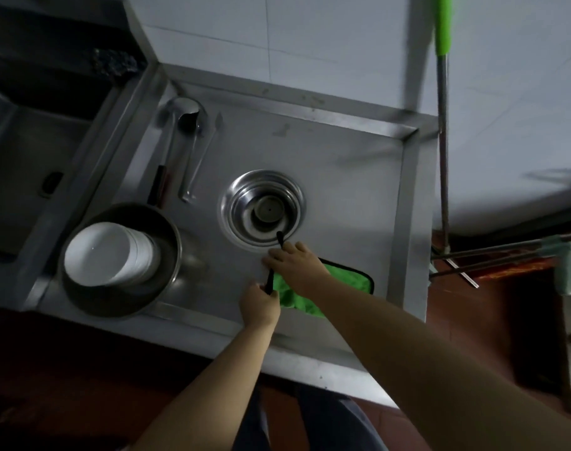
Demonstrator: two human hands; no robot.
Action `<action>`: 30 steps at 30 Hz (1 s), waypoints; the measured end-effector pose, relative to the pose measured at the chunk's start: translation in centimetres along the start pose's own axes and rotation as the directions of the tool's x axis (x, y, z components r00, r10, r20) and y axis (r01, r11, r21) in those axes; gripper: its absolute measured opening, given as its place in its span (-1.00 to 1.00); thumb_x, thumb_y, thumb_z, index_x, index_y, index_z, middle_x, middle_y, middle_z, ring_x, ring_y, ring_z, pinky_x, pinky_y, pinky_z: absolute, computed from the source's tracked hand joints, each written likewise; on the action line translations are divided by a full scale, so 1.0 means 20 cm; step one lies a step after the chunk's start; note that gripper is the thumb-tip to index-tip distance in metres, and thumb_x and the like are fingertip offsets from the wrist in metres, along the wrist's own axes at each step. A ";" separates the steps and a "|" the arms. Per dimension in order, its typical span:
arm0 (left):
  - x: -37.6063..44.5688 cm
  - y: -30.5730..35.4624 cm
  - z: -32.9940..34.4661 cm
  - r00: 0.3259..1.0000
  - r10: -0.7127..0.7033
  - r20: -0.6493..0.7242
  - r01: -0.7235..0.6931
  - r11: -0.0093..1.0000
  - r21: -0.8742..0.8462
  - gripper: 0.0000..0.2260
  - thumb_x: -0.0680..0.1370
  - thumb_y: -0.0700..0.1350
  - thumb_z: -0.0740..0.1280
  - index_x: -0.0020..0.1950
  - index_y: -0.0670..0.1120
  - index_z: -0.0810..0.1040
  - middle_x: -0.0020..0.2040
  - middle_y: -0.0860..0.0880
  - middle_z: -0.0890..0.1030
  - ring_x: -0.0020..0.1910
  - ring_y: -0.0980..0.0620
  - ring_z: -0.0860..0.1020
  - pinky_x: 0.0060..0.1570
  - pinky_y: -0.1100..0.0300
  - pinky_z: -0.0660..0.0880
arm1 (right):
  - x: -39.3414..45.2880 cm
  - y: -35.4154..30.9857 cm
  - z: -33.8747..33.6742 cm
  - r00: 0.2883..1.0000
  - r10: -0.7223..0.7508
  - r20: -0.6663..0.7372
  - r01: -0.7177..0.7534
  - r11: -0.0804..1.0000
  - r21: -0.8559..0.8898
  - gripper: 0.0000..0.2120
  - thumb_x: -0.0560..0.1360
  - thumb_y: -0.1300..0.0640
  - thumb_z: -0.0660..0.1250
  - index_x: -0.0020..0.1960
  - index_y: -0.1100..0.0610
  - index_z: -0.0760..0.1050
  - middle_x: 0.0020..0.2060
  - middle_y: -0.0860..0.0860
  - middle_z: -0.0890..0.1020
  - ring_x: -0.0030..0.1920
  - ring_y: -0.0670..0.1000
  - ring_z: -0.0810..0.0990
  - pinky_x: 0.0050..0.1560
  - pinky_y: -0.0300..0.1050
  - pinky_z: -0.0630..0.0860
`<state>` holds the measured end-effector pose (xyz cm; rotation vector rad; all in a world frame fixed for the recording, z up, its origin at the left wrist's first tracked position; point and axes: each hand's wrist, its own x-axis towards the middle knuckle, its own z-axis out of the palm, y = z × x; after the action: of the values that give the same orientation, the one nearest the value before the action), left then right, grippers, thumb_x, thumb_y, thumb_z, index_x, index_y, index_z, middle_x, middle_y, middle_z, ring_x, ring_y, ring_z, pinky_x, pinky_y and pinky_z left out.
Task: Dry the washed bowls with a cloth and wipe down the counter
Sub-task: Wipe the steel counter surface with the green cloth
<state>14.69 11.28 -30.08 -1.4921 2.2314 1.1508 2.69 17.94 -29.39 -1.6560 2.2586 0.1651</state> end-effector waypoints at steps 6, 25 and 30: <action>-0.09 -0.01 -0.01 0.984 0.177 -0.016 -0.176 0.983 0.048 -0.94 0.56 -0.19 0.34 -0.04 -0.13 0.61 -0.10 -0.12 0.66 -0.06 -0.16 0.61 -0.20 0.13 0.36 | -0.04 0.08 -0.08 0.995 -0.103 0.004 0.103 0.990 -0.098 -0.69 0.20 0.16 0.52 -0.06 0.05 0.64 -0.08 0.05 0.62 -0.09 0.13 0.60 -0.09 -0.05 0.50; -0.38 0.30 0.25 0.790 0.515 0.333 -0.603 0.752 0.267 -0.80 0.62 -0.02 0.28 0.11 -0.11 0.60 0.08 -0.12 0.60 0.06 -0.14 0.58 0.02 0.02 0.52 | -0.85 0.44 0.08 0.958 0.279 0.064 -0.285 0.953 0.105 -0.62 0.25 0.30 0.44 0.06 0.13 0.63 -0.05 0.09 0.62 -0.07 0.17 0.63 -0.05 0.03 0.54; -0.17 0.40 0.20 0.820 0.495 0.288 -0.571 0.751 0.332 -0.73 0.58 -0.12 0.28 0.28 -0.10 0.53 0.23 -0.13 0.54 0.22 -0.15 0.52 0.19 0.05 0.42 | -0.77 0.40 0.11 0.863 0.504 0.035 -0.482 0.801 0.354 -0.78 0.53 0.22 0.27 0.15 0.14 0.55 0.08 0.11 0.56 0.06 0.18 0.57 0.04 0.00 0.46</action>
<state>8.52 17.86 -26.96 -0.5621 2.6311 0.8154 -0.26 34.97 -27.14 -0.8771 2.5383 -0.1678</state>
